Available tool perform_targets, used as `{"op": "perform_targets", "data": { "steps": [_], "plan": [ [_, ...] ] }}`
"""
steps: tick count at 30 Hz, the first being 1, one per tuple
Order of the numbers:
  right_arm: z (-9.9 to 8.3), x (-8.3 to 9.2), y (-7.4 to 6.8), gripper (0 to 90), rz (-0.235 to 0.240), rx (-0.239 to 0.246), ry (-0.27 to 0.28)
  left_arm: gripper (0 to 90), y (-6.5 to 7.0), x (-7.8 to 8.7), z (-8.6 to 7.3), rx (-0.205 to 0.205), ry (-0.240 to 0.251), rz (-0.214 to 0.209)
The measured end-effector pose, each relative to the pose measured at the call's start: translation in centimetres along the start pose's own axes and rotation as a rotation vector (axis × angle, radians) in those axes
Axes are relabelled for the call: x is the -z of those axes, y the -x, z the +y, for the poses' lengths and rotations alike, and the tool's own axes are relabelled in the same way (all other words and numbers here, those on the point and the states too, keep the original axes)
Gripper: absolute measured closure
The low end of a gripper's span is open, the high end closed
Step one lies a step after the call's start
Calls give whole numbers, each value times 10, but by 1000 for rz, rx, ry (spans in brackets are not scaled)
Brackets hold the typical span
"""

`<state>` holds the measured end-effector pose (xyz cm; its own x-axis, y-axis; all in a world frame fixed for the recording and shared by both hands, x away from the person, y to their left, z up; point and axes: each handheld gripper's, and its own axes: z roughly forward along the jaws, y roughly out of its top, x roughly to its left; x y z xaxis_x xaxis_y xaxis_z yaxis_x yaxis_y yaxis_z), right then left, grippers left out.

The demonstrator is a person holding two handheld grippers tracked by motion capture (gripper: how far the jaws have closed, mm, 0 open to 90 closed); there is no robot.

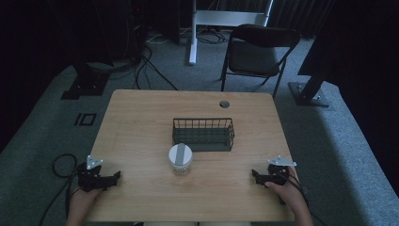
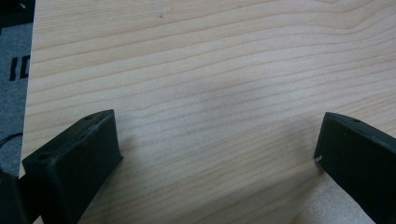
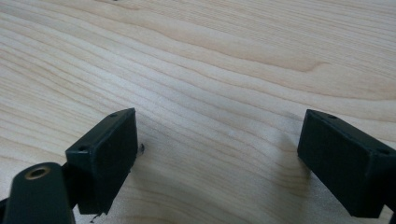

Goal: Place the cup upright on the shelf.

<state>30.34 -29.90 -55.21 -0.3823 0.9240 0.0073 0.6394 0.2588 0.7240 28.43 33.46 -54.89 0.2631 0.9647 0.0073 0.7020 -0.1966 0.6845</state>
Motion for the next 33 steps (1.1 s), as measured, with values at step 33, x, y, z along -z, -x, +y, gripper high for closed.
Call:
{"op": "perform_targets", "data": {
  "steps": [33],
  "plan": [
    [0, 0, -2, 118, 21, 22, 2, 2, -2, 0, 0, -5, 0, -3]
  ]
}}
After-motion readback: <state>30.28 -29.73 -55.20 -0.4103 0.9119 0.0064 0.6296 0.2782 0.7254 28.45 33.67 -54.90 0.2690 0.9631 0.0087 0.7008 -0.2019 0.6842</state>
